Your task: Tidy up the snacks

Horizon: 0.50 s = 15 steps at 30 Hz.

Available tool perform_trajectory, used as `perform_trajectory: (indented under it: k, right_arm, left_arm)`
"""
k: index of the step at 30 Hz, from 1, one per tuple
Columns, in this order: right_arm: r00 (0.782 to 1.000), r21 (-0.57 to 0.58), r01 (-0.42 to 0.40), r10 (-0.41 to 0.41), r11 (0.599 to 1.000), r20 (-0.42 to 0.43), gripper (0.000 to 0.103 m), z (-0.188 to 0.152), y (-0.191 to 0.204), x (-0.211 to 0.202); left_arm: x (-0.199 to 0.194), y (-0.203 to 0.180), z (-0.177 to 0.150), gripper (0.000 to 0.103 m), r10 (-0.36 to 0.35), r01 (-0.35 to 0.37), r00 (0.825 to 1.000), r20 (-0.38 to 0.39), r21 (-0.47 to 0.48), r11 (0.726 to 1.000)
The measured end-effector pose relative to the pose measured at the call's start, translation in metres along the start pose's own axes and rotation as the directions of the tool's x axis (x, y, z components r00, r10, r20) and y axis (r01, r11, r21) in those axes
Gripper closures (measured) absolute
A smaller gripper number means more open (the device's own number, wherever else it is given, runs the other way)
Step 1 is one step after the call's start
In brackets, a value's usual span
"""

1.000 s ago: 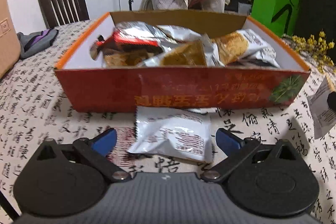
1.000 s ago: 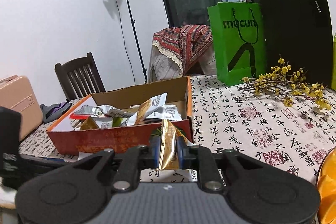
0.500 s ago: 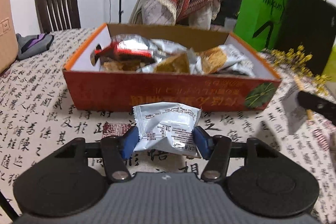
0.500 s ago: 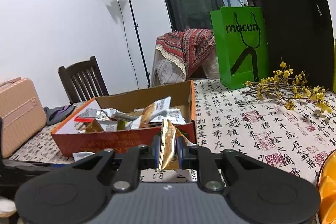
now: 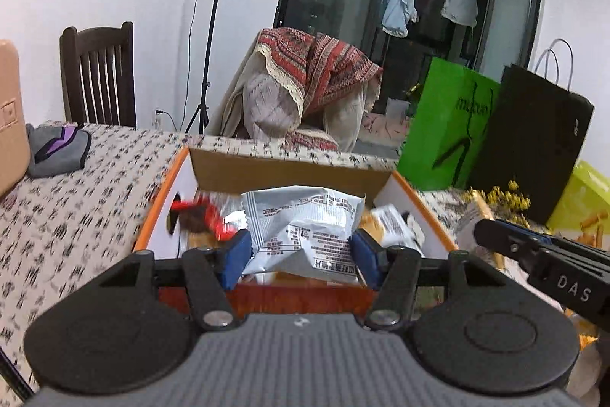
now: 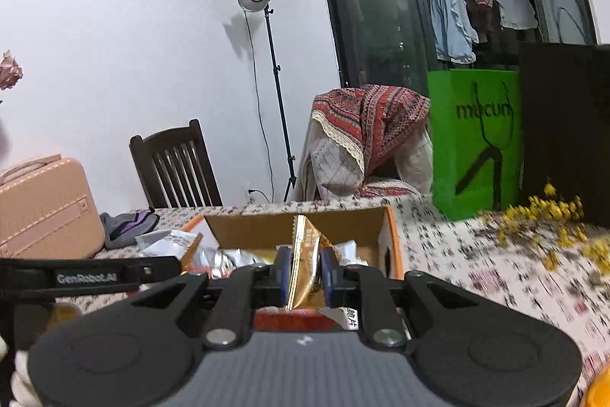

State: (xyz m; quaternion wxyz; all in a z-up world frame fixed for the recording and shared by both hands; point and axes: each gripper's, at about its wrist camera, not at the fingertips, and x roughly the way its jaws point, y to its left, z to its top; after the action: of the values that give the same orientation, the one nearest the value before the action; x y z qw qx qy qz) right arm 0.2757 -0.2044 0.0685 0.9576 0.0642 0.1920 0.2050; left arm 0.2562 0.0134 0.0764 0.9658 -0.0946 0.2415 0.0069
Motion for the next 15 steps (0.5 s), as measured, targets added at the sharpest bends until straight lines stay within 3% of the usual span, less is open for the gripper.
perform_trajectory:
  k: [8, 11, 12, 14, 15]
  right_arm:
    - [1.0, -0.005, 0.021, -0.021, 1.0, -0.019, 0.087, 0.024, 0.01, 0.07]
    - [0.998, -0.004, 0.023, -0.023, 1.0, -0.065, 0.082, 0.026, 0.009, 0.091]
    - [0.997, 0.01, 0.024, -0.023, 1.0, -0.078, 0.077, 0.025, 0.006, 0.094]
    - [0.996, 0.045, 0.032, -0.028, 0.998, -0.083, 0.037, 0.023, -0.002, 0.092]
    - [0.996, 0.058, 0.045, -0.04, 0.997, -0.077, 0.027, 0.022, -0.007, 0.089]
  left_arm:
    - [0.049, 0.006, 0.029, 0.04, 0.083, -0.083, 0.997, 0.004, -0.002, 0.997]
    - [0.059, 0.009, 0.031, 0.008, 0.13, -0.13, 0.991, 0.026, 0.002, 0.992]
    - [0.058, 0.01, 0.031, 0.0, 0.144, -0.144, 0.989, 0.045, 0.0, 0.99]
    - [0.052, 0.016, 0.028, 0.0, 0.147, -0.147, 0.986, 0.085, -0.005, 0.989]
    - [0.049, 0.019, 0.028, 0.0, 0.143, -0.143, 0.986, 0.091, -0.009, 0.99]
